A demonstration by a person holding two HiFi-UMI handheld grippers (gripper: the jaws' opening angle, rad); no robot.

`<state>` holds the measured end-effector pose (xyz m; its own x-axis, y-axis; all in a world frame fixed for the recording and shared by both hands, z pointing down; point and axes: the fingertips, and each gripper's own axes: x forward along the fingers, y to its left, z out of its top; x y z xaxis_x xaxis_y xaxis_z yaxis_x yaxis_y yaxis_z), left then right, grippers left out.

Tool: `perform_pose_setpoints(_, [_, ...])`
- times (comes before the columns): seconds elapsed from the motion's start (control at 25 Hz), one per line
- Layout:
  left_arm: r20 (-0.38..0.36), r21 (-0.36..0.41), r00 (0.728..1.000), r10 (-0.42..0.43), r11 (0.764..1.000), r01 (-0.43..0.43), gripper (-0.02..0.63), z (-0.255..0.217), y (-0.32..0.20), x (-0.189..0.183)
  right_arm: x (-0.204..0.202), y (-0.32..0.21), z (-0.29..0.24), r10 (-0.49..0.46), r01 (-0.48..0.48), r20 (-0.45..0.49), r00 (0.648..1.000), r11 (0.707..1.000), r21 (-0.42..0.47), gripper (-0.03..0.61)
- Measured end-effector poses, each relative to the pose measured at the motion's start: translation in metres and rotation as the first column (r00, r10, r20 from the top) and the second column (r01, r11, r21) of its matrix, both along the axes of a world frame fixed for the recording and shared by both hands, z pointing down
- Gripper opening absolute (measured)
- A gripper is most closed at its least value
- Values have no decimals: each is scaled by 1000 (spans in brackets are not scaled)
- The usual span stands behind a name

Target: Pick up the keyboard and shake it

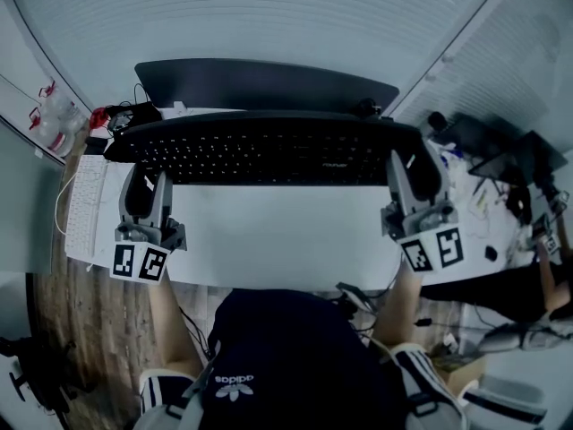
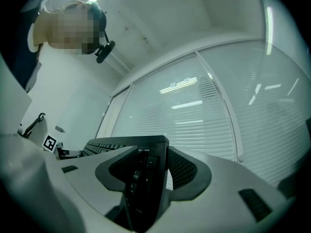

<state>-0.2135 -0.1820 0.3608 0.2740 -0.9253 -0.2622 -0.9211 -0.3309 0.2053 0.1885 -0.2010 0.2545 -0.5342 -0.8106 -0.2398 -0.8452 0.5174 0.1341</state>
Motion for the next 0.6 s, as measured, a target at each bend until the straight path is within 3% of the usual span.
perform_pose_setpoints(0.2, [17, 81, 1000, -21, 997, 20, 233, -7, 18, 15, 19, 20, 2, -27, 28, -19, 999, 998, 48, 183])
perform_pose_setpoints(0.6, [22, 78, 999, -41, 996, 39, 233, -4, 21, 23, 23, 15, 4, -15, 16, -34, 999, 1000, 22, 183])
